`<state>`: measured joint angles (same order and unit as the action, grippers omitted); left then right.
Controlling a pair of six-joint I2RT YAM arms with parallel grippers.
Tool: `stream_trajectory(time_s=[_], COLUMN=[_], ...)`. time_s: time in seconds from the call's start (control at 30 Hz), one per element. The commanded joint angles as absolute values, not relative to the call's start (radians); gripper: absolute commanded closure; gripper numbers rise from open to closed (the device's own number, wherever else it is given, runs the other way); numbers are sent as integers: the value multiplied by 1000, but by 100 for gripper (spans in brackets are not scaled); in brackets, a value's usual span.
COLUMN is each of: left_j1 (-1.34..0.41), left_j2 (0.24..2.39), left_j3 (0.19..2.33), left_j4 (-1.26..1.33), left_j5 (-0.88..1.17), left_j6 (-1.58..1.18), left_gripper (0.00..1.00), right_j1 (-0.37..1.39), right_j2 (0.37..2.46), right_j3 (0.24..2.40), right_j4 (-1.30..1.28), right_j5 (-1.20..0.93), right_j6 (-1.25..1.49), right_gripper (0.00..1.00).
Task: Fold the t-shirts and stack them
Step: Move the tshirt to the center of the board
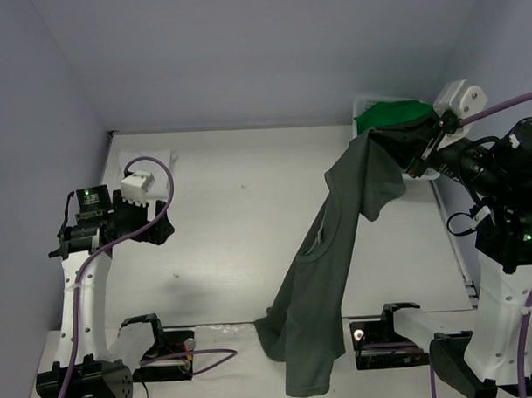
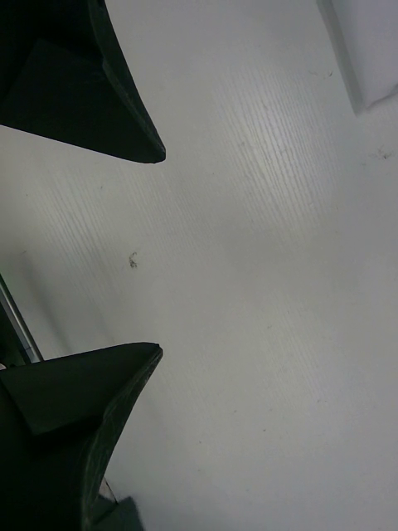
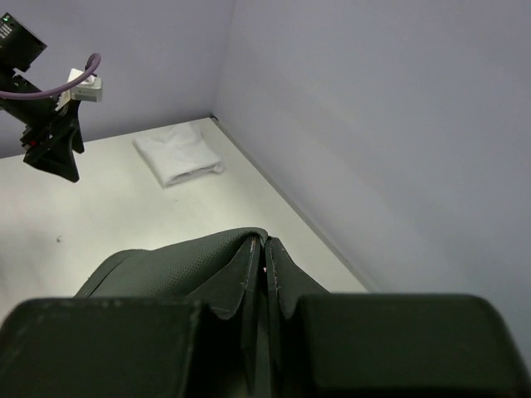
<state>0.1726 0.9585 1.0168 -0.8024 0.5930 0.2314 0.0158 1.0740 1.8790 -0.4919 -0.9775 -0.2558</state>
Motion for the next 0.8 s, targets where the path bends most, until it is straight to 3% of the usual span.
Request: stream_trajectory(time_s=[0.0, 0.2, 0.3, 0.33, 0.53, 0.77], left_j1=[181, 183, 183, 181, 169, -93], left_j2=[962, 962, 965, 974, 1011, 1077], left_j3=[1043, 1043, 1046, 1054, 1091, 1179], left_j4=[-761, -765, -770, -781, -814, -859], left_j5=[592, 592, 598, 618, 719, 741], left_j6=[230, 229, 226, 225, 225, 255], left_gripper=[17, 17, 17, 17, 17, 17], right_j1=[18, 29, 81, 157, 224, 224], right_j2=[1111, 1150, 1161, 1163, 1177, 1158], right_j3=[1856, 1603, 1461, 1357, 1198, 1102], right_j4=[-420, -419, -417, -414, -367, -267], right_j5=[-983, -947, -852, -731, -580, -370], right_j6=[-235, -313, -380, -435, -474, -439], right_gripper=[100, 100, 100, 100, 100, 100])
